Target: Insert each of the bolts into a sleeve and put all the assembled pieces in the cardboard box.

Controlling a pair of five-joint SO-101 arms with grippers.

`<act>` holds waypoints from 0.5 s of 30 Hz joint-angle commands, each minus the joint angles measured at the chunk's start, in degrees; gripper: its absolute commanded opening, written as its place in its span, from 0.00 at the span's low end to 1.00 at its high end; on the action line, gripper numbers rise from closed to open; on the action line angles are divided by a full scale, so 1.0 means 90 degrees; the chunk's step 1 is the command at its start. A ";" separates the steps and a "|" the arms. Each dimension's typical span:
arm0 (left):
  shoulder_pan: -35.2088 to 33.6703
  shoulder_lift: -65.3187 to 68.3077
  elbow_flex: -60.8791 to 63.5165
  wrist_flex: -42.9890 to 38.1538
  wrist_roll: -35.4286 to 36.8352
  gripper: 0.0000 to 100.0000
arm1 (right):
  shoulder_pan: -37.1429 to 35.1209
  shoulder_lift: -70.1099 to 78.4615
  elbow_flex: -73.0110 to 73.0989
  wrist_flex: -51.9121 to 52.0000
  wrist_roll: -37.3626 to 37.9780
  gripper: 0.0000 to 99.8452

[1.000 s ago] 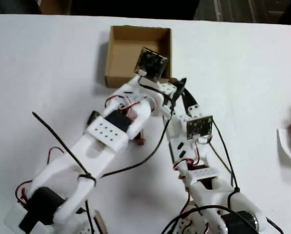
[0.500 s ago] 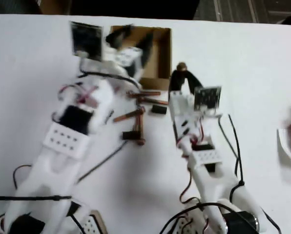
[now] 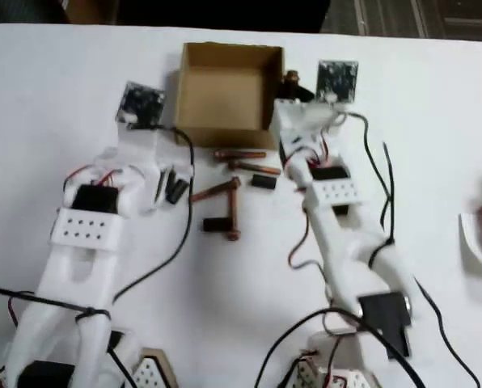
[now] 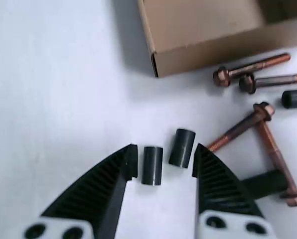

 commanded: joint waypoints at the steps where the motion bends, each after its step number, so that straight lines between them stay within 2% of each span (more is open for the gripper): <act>1: -0.0186 -0.0264 0.0337 -0.0645 -0.0068 0.20 | -0.0230 0.0405 -0.0987 0.0015 -0.0049 0.02; 8: -0.0469 -0.0254 0.1216 -0.1661 -0.0068 0.20 | -0.0464 0.1890 -0.2569 0.0024 -0.0039 0.02; 11: -0.0557 -0.0254 0.1509 -0.1905 -0.0068 0.20 | -0.0464 0.2672 -0.3438 0.0044 0.0342 0.02; 15: -0.0586 -0.0254 0.1822 -0.2198 -0.0068 0.20 | -0.0464 0.3414 -0.4581 0.0777 0.0449 0.02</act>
